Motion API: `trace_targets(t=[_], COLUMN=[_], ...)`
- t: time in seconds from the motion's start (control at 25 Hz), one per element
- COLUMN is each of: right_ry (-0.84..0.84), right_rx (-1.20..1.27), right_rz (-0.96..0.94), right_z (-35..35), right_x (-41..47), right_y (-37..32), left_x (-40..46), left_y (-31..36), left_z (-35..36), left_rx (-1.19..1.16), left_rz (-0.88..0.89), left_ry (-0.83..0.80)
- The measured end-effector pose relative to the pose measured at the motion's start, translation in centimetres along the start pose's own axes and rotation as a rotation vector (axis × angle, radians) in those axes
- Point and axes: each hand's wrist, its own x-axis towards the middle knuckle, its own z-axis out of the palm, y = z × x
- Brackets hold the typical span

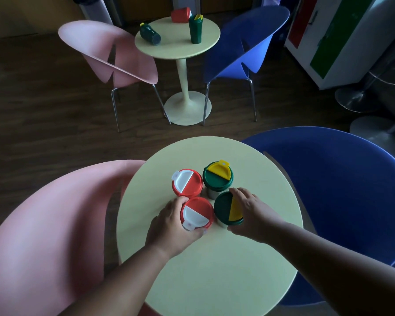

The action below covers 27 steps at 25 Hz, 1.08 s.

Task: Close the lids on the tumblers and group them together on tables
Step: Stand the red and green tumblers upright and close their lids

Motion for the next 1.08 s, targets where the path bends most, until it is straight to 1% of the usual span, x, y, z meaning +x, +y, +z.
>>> trace_targets(t=[0.2, 0.36, 0.68, 0.8, 0.92, 1.08], right_ry=[0.088, 0.127, 0.090, 0.077, 0.062, 0.049], right_rx=[0.074, 0.084, 0.097, 0.119, 0.142, 0.235], right_rz=[0.102, 0.119, 0.097, 0.125, 0.210, 0.271], right_z=[0.6, 1.0, 0.9, 0.8, 0.7, 1.1], right_x=[0.1, 0.3, 0.1, 0.0, 0.0, 0.0], right_y=[-0.5, -0.7, -0.4, -0.4, -0.2, 0.0], left_x=[0.0, 0.2, 0.3, 0.4, 0.7, 3.1], left_y=[0.1, 0.1, 0.1, 0.1, 0.0, -0.4], left_z=[-0.1, -0.2, -0.3, -0.6, -0.9, -1.2], left_rx=[0.030, 0.045, 0.069, 0.073, -0.005, -0.221], left_rz=[-0.006, -0.001, 0.003, 0.012, -0.038, -0.161], left_ry=[-0.002, -0.015, -0.022, -0.029, -0.003, 0.160])
